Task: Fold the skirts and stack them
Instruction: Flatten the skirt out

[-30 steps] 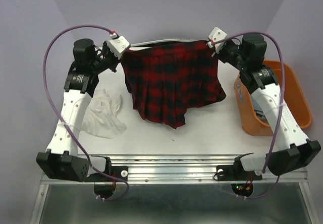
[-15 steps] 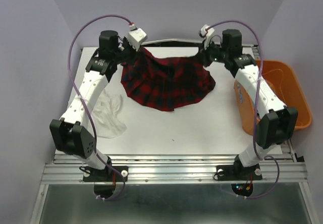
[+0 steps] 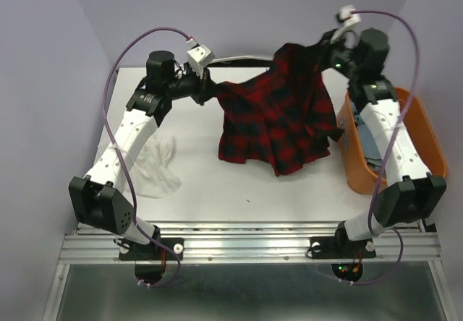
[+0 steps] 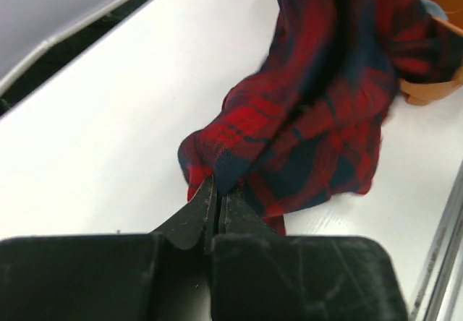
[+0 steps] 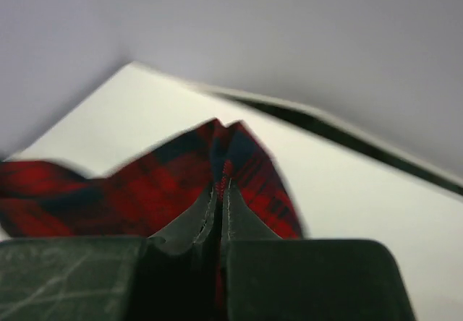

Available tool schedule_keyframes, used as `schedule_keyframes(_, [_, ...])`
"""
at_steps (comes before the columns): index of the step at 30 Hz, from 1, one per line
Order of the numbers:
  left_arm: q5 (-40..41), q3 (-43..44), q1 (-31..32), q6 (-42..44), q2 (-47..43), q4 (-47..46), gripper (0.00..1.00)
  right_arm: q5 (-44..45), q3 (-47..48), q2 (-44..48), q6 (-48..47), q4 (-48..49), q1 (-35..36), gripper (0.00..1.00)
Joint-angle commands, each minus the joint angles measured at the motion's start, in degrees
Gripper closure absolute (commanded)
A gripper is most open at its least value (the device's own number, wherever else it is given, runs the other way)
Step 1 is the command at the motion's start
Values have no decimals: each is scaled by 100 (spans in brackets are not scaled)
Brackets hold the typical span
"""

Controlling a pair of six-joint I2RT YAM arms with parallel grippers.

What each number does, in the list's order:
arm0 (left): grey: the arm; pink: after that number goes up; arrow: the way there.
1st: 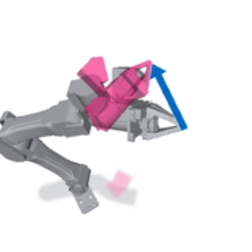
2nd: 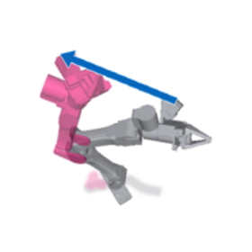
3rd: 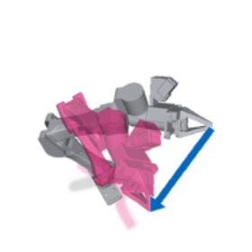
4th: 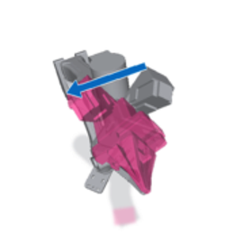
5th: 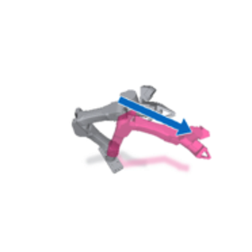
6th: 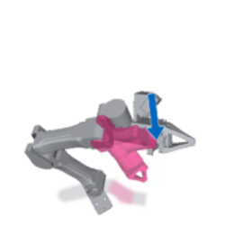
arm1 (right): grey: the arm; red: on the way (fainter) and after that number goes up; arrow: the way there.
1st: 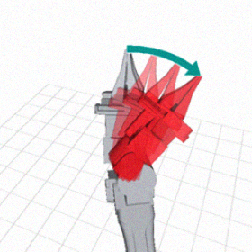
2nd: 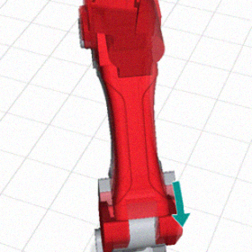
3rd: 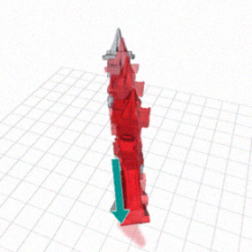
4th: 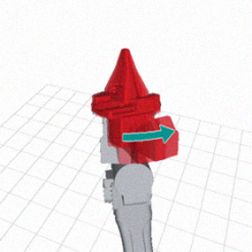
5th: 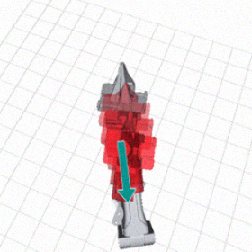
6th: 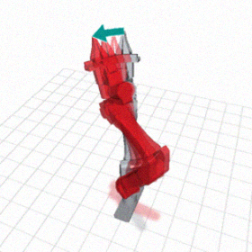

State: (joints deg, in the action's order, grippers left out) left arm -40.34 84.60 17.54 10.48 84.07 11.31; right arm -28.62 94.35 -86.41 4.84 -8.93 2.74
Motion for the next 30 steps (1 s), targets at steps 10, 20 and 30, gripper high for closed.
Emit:
schedule_keyframes(10, [526,391,-374,-239,-128,-366,100,82,231,-24,-141,-329,151,99])
schedule_keyframes(20, [430,426,-330,-213,65,-296,100,-2079,-397,70,404,-326,1169,99])
schedule_keyframes(30, [852,804,-541,155,-172,-209,100,-1031,171,142,-316,-434,457,99])
